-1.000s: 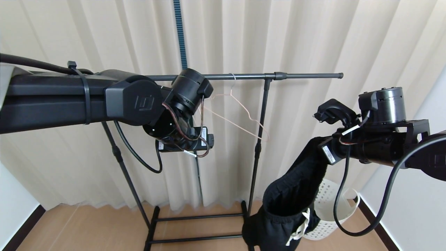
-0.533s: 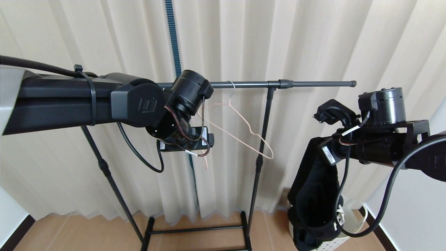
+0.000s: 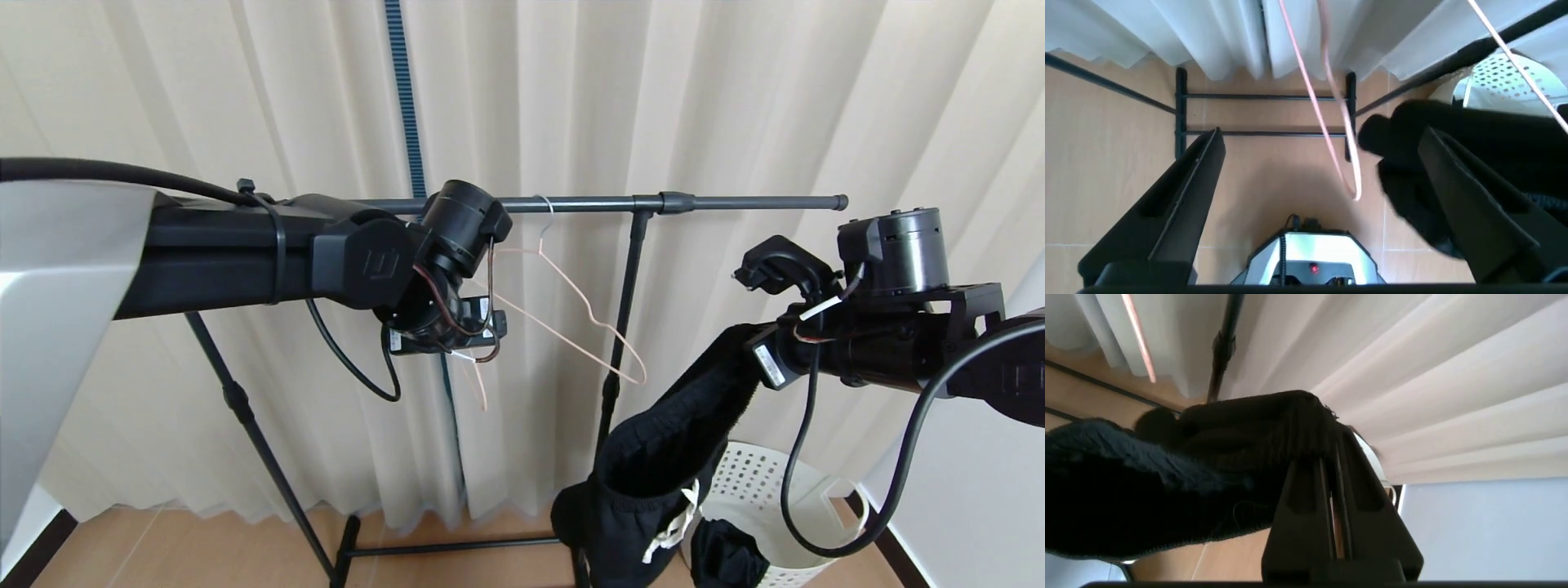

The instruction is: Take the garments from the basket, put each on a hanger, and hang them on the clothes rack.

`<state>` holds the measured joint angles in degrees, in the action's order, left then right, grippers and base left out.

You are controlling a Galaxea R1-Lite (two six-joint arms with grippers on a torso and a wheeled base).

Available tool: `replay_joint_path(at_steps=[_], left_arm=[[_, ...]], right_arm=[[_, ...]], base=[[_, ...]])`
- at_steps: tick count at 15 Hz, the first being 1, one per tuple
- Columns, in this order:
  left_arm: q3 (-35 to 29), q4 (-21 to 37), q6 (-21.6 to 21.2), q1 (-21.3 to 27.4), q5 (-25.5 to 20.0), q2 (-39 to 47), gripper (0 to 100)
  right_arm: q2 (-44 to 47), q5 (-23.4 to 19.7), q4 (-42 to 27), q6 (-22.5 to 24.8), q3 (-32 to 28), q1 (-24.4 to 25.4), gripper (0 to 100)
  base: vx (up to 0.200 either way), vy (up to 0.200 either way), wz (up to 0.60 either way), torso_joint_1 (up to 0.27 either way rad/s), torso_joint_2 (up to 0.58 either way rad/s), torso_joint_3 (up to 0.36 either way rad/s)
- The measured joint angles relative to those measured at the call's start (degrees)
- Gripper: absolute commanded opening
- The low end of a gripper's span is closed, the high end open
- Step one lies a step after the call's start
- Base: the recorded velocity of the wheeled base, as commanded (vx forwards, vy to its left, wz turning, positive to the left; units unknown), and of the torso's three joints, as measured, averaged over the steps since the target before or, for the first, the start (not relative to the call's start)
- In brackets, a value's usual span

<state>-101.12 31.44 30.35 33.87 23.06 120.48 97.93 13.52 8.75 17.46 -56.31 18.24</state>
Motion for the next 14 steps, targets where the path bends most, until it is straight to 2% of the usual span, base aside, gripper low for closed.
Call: replay_joint_path(at_steps=[6, 11, 12, 14], left_arm=[[-8.96, 0.0, -0.04, -2.34, 2.04, 7.52, 100], [-13.1, 0.12, -0.22, -2.97, 2.15, 11.76, 100], [-13.29, 0.3, -0.37, -3.13, 2.15, 12.21, 0], [-13.4, 0.22, -0.44, -3.36, 2.24, 12.9, 0]], right_arm=[[0.0, 0.02, 0.0, 0.0, 0.06, 0.01, 0], [0.0, 0.0, 0.0, 0.02, 0.06, 0.04, 0], [0.0, -0.02, 0.0, 0.05, 0.06, 0.04, 0], [0.0, -0.04, 0.0, 0.05, 0.06, 0.0, 0]], base=[[0.0, 0.0, 0.0, 0.0, 0.0, 0.0], [0.0, 0.0, 0.0, 0.0, 0.0, 0.0], [0.0, 0.0, 0.0, 0.0, 0.0, 0.0], [0.0, 0.0, 0.0, 0.0, 0.0, 0.0]])
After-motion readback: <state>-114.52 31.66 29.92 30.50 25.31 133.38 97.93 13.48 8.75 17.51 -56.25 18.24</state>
